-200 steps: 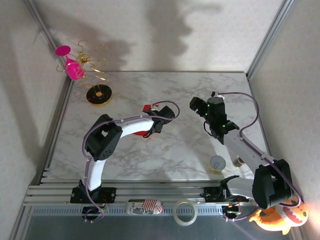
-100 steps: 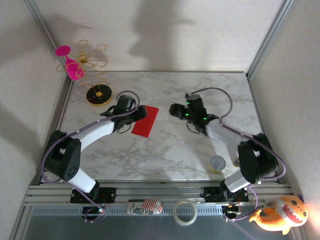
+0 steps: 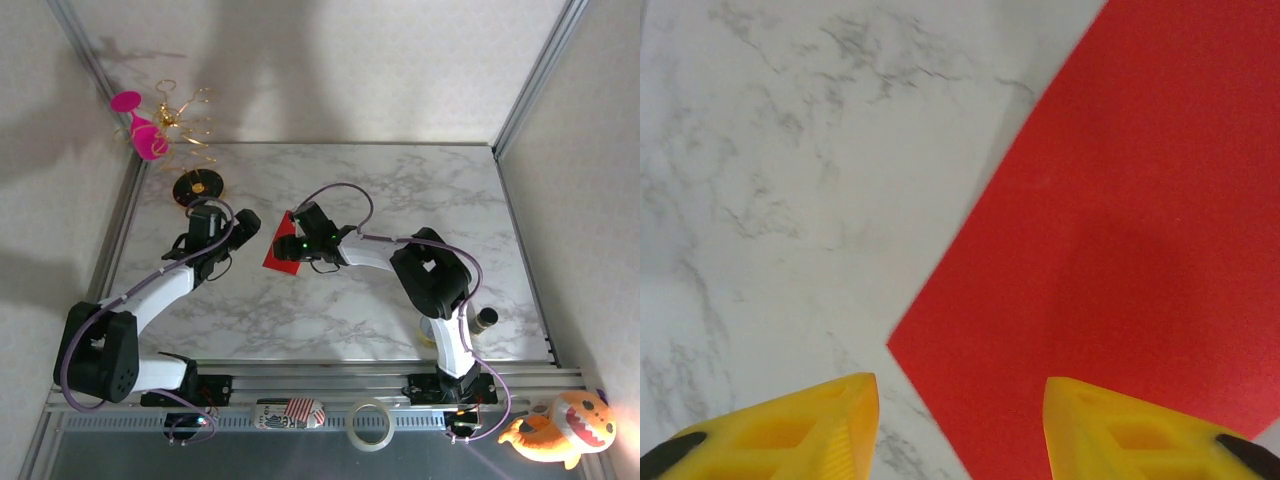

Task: Fold a paper plane with a square sheet of paper (pick it up from the middle)
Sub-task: Move the paper to the center of the table, then third fold the triangle at the center of the table.

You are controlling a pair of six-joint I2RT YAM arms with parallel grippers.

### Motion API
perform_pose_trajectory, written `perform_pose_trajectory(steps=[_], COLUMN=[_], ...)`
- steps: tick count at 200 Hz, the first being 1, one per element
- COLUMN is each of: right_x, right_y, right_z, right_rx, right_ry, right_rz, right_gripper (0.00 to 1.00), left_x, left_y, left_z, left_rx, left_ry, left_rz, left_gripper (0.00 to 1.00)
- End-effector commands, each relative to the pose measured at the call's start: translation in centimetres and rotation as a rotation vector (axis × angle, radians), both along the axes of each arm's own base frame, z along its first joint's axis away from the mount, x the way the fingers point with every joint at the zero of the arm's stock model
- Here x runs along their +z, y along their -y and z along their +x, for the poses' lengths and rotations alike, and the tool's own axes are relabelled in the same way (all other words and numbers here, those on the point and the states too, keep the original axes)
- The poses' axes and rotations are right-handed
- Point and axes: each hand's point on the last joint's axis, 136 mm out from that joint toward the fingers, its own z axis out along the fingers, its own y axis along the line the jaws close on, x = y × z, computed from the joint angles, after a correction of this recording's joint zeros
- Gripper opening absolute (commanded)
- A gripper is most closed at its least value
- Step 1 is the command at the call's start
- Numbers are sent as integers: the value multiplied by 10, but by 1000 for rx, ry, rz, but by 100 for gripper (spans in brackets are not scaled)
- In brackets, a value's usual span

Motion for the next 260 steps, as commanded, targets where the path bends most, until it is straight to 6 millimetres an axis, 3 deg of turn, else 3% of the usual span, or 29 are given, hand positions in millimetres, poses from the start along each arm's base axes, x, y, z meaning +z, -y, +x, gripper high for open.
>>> perform_pose_trajectory(steps=[1,31,61,90,104,123,146,164,194,260], right_x=[-17,-36,-52,-52,-42,-16,29,47,20,-30], right_y=[6,25,67,102,103,91,75,73,81,93], right_z=[-3,-10,-25,-44,-49,-41,-19,-6,1,-1], right_rx=[29,72,175,295,333,301,145,-4,-167,-230], right_ry=[-28,-26,-5,14,36,78,148,143,41,-89], right_rz=[-74,-188,-338,-416,-399,-325,-177,-71,-73,-163], right_gripper=[48,48,48,48,48,48,48,47,43,43], left_x=[6,0,-6,-9,-12,-16,-17,-19,-26,-38], left_y=[2,9,16,28,34,45,56,65,79,106], left_z=[1,3,3,3,3,2,-3,-10,-23,-43], left_rx=[-9,-36,-75,-126,-149,-177,-210,-238,-274,-351], left_ry=[28,9,-10,-21,-28,-42,-55,-66,-92,-134], left_rz=[-40,-58,-74,-103,-114,-125,-142,-157,-168,-216], left_gripper=[100,100,100,100,99,99,100,100,100,99])
